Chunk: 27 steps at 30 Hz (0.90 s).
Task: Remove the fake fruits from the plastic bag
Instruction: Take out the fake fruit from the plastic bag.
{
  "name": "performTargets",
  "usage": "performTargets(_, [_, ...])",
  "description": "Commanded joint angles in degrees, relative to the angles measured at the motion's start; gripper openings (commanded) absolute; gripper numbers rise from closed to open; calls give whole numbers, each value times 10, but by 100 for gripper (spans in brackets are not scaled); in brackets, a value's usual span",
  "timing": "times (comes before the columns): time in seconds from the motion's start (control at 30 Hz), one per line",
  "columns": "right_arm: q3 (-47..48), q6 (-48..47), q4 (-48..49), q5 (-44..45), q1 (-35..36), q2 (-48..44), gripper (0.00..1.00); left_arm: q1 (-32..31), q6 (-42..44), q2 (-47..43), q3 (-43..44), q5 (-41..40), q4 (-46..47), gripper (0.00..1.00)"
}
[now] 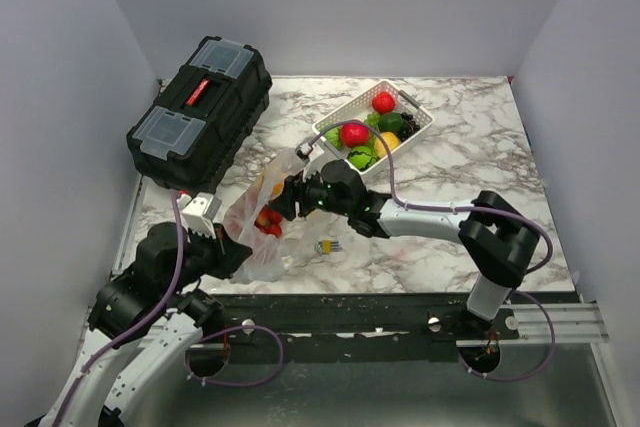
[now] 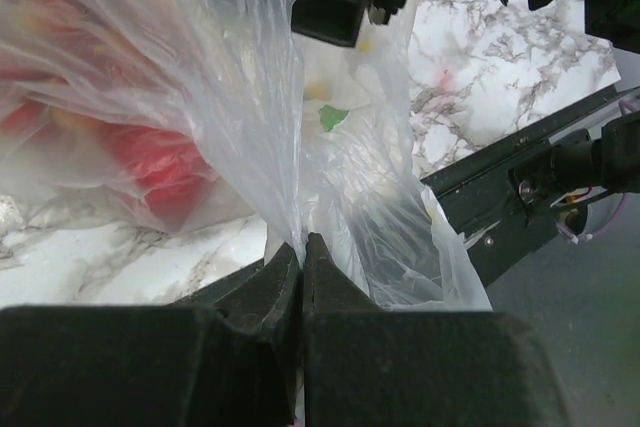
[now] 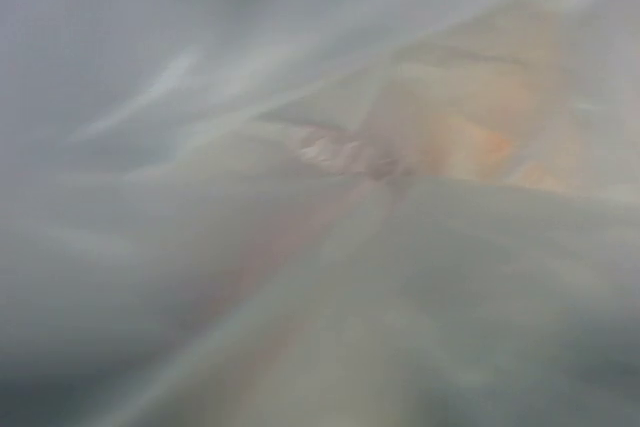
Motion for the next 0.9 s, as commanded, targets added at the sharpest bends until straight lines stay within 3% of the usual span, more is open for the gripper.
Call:
performTargets(0.0, [14,20,52,87,6,42,59,-1,-18,21,15,-2,-43,0])
performTargets(0.47, [56,55,108,96,14,127,60,-2,-31,25,13,-55,-133,0])
performTargets(0.87, [-1,27,158,71,23,120,61,-1,-35,-83,-22,30,63,0])
